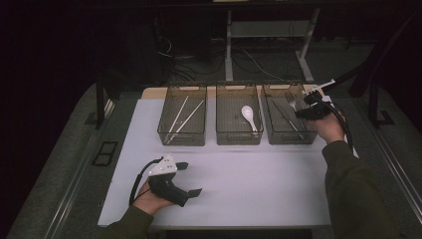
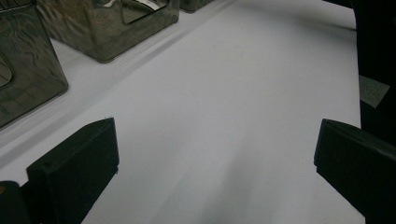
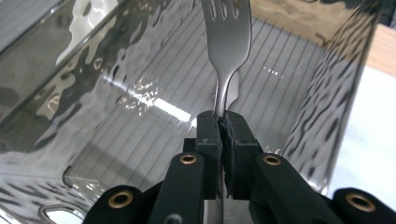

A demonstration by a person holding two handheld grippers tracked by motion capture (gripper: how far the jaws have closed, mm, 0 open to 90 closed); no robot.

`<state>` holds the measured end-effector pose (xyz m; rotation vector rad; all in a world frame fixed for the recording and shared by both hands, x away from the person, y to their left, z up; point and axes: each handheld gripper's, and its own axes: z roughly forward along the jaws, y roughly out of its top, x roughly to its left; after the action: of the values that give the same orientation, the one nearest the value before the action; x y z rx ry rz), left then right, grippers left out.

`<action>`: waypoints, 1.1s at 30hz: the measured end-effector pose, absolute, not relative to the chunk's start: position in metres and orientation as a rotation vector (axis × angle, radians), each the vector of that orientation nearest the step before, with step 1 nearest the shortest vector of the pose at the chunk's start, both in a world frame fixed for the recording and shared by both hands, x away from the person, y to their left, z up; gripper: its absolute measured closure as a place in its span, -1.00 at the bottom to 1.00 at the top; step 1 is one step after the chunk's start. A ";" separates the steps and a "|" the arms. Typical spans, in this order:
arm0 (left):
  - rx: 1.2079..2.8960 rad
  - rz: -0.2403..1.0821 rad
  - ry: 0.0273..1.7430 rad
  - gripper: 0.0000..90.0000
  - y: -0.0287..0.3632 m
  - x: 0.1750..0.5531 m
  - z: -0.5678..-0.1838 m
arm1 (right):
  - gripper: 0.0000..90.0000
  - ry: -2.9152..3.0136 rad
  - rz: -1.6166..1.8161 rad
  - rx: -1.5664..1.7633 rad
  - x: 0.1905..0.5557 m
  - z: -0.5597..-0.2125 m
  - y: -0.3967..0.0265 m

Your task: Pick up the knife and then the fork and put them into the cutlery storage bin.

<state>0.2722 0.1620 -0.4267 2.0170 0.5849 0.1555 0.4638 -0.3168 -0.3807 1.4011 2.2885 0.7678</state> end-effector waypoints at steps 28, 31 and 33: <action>2.011 0.157 0.587 -1.00 0.162 0.276 -0.427 | -0.09 2.236 1.004 1.457 0.464 -0.373 -0.326; 2.008 0.160 0.583 -1.00 0.163 0.277 -0.426 | -0.17 2.190 1.044 1.474 0.463 -0.371 -0.328; 2.003 0.160 0.583 -1.00 0.163 0.278 -0.426 | -0.24 2.166 1.031 1.464 0.462 -0.370 -0.329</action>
<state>0.2785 0.1630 -0.4262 2.0025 0.5832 0.1596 0.4622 -0.3285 -0.3700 1.4644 2.1658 1.0312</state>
